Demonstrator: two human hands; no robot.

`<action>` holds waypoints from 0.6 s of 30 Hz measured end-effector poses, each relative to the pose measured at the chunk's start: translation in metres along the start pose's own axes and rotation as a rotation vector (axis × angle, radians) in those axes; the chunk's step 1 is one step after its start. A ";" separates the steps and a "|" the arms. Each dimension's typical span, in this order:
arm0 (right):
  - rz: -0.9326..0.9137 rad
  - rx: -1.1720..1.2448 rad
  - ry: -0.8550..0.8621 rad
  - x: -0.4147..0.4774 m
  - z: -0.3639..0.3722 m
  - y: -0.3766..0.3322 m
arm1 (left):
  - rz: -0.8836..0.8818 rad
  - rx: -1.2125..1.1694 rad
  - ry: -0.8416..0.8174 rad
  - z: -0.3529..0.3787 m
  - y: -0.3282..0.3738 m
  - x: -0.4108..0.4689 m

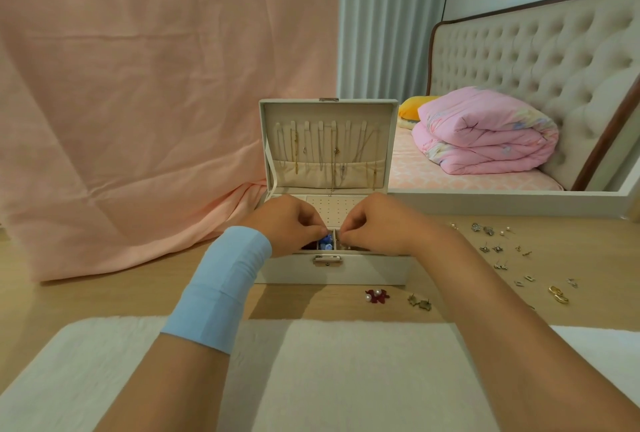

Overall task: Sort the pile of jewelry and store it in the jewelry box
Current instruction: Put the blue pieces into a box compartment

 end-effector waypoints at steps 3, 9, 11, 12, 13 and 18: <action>0.004 -0.097 0.005 0.002 0.007 -0.005 | -0.005 -0.034 -0.006 0.000 -0.003 0.000; 0.037 -0.010 -0.045 0.002 0.006 -0.001 | 0.006 -0.048 -0.028 -0.001 -0.002 -0.001; 0.037 0.080 -0.044 0.002 0.003 0.000 | 0.003 -0.053 -0.032 -0.001 -0.003 0.000; 0.025 0.121 -0.022 0.002 0.003 0.001 | 0.003 -0.056 -0.035 -0.001 -0.003 0.000; 0.008 0.146 0.011 0.003 0.004 0.000 | 0.002 -0.058 -0.037 0.000 -0.003 0.000; -0.039 0.009 0.105 0.005 0.013 -0.007 | -0.004 -0.053 -0.013 -0.001 -0.002 -0.001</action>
Point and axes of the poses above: each hand's wrist, its own x-axis towards the middle knuckle, its own z-axis out of the palm, y = z × x, the point moved 2 cm from there along x, towards the middle knuckle, and after that the axes turned 12 degrees about x, right-handed, at the moved point
